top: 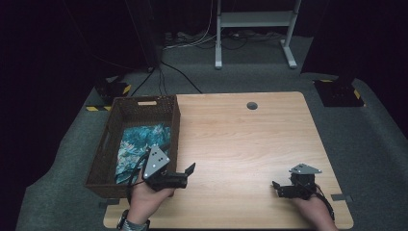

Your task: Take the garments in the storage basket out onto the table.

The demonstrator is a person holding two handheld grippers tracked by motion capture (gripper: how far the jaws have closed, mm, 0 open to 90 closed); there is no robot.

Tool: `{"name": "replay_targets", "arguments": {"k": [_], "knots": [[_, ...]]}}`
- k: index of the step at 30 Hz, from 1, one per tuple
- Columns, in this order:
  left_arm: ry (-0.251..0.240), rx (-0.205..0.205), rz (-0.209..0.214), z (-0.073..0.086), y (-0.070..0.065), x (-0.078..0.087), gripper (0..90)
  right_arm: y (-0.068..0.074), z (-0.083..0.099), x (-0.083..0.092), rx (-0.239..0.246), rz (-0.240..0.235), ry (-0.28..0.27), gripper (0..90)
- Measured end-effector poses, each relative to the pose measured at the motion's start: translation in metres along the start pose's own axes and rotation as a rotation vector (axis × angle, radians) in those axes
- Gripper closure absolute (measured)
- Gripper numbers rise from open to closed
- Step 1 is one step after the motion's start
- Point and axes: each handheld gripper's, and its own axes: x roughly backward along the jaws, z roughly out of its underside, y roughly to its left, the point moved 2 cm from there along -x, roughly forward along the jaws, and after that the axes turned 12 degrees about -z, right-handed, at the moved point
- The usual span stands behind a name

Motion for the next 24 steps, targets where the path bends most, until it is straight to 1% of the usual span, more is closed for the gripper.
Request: {"name": "replay_targets", "arguments": {"k": [8, 14, 19, 24], "knots": [[-0.002, 0.038, -0.049, 0.003, 0.024, 0.008, 0.0, 0.0, 0.0, 0.0, 0.0, 0.0, 0.001, 0.3], [-0.003, 0.065, -0.084, 0.007, 0.039, 0.011, 0.0, 0.0, 0.0, 0.0, 0.002, 0.0, 0.001, 0.3], [0.001, 0.108, -0.095, 0.012, 0.052, 0.012, 0.0, 0.0, 0.0, 0.0, 0.004, 0.0, 0.001, 0.2], [0.011, 0.122, -0.118, 0.016, 0.061, 0.013, 0.0, 0.0, 0.0, 0.0, 0.004, 0.001, 0.001, 0.2]]}}
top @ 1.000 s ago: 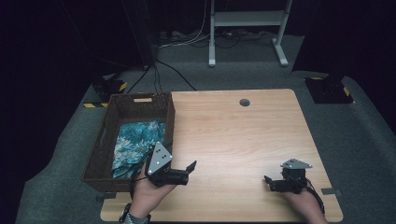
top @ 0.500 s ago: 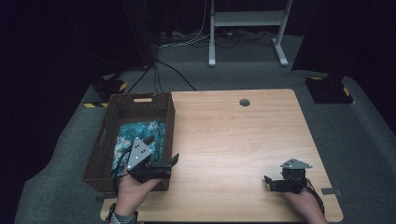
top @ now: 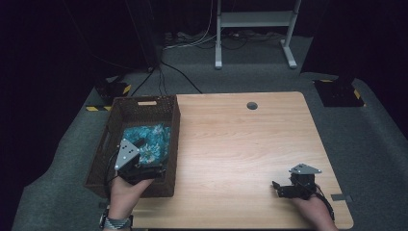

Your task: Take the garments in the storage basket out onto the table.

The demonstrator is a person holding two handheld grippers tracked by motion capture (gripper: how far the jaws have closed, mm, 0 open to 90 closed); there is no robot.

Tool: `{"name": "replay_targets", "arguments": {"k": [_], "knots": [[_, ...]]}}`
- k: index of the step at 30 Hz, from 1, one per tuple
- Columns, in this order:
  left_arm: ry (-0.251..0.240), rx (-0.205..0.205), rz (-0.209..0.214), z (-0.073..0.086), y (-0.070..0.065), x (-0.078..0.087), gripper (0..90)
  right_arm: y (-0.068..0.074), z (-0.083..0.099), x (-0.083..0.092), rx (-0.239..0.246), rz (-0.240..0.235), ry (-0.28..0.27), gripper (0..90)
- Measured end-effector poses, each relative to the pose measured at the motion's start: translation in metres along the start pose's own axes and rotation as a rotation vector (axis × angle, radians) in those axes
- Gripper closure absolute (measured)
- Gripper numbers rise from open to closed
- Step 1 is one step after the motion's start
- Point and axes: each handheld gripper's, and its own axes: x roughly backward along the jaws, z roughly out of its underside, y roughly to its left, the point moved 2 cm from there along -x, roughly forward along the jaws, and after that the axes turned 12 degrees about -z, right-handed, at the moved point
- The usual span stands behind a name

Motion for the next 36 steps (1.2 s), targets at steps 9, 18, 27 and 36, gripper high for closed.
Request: {"name": "replay_targets", "arguments": {"k": [9, 18, 27, 36], "knots": [[0.013, 0.027, -0.044, 0.007, 0.017, -0.001, 0.0, 0.0, 0.0, 0.0, 0.001, 0.0, 0.0, 0.2], [0.027, 0.037, -0.11, 0.013, 0.032, -0.001, 0.0, 0.0, 0.0, 0.0, 0.0, 0.0, 0.0, 0.2], [0.028, 0.047, -0.15, 0.02, 0.044, 0.001, 0.0, 0.0, 0.0, 0.0, 0.0, 0.0, 0.0, 0.2], [0.062, 0.056, -0.125, 0.02, 0.042, -0.009, 0.0, 0.0, 0.0, 0.0, 0.001, 0.0, 0.001, 0.2]]}}
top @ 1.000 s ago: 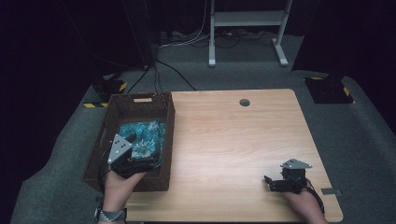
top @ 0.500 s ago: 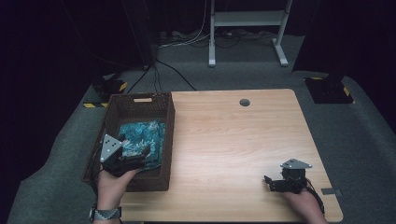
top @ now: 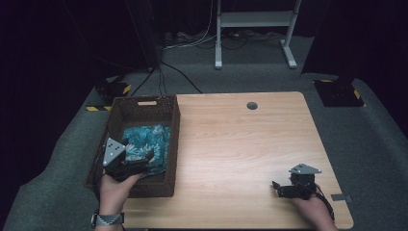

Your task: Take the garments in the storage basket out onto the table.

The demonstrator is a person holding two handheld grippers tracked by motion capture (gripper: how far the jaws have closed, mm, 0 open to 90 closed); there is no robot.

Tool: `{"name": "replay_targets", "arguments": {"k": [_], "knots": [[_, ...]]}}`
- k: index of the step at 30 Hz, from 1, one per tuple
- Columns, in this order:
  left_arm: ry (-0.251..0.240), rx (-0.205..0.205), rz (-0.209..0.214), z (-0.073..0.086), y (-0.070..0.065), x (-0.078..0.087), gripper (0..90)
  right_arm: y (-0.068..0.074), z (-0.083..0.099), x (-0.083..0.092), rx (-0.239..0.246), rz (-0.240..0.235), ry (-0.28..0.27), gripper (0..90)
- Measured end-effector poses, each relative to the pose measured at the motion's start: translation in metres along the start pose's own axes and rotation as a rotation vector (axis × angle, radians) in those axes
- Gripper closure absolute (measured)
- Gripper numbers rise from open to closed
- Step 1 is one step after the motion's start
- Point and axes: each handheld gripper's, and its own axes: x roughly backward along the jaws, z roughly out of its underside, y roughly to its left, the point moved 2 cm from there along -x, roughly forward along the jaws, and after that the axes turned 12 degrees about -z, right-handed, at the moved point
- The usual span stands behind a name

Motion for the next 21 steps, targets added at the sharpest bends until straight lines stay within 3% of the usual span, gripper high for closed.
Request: {"name": "replay_targets", "arguments": {"k": [2, 5, 15, 21], "knots": [[0.037, 0.003, 0.01, 0.001, 0.0, -0.006, 0.0, 0.0, 0.0, 0.0, 0.001, 0.0, 0.0, 0.2], [0.096, -0.023, 0.001, -0.002, 0.003, -0.015, 0.0, 0.0, 0.0, 0.0, 0.004, -0.005, 0.001, 0.2], [0.179, -0.06, -0.006, -0.01, 0.01, -0.036, 0.0, 0.001, 0.0, 0.0, 0.015, -0.018, 0.001, 0.3], [0.227, -0.062, 0.014, -0.013, 0.011, -0.047, 0.0, 0.001, 0.0, 0.0, 0.017, -0.018, 0.001, 0.4]]}}
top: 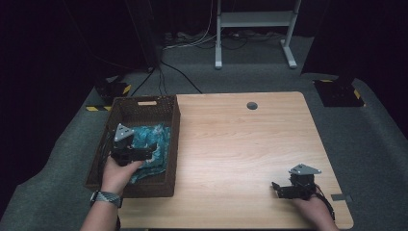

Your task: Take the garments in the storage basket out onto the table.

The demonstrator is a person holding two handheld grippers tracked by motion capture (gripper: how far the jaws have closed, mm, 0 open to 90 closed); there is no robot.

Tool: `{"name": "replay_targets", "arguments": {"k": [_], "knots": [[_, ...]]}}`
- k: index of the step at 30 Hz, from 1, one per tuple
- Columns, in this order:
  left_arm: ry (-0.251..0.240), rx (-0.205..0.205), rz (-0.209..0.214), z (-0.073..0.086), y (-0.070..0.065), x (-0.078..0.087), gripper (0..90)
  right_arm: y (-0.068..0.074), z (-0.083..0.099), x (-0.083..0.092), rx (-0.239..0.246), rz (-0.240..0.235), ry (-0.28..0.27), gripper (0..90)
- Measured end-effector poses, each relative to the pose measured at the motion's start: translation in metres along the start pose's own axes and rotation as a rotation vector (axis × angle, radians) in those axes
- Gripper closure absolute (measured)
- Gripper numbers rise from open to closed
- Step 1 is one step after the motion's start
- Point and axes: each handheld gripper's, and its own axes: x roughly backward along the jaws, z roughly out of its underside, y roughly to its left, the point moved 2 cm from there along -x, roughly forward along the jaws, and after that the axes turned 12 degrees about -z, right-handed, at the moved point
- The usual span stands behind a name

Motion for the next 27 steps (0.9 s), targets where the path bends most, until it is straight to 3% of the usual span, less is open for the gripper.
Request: {"name": "replay_targets", "arguments": {"k": [5, 9, 18, 21, 24, 27], "knots": [[0.079, -0.031, 0.026, -0.003, 0.0, -0.01, 0.0, 0.0, 0.0, 0.0, 0.0, 0.0, 0.0, 0.3], [0.164, -0.034, 0.056, -0.004, 0.004, -0.02, 0.0, 0.0, 0.0, 0.0, 0.0, 0.0, 0.0, 0.4], [0.278, -0.035, 0.106, -0.001, 0.009, -0.033, 0.3, 0.0, 0.0, 0.0, -0.001, -0.001, -0.001, 0.4], [0.322, -0.057, 0.088, 0.001, 0.01, -0.036, 0.3, 0.0, 0.0, 0.0, -0.001, -0.001, -0.001, 0.3], [0.376, -0.043, 0.089, 0.003, 0.014, -0.043, 1.3, 0.0, 0.0, 0.0, -0.001, -0.001, 0.0, 0.4], [0.391, -0.037, 0.076, 0.003, 0.015, -0.048, 2.0, 0.0, 0.0, 0.0, -0.001, -0.001, 0.0, 0.4]]}}
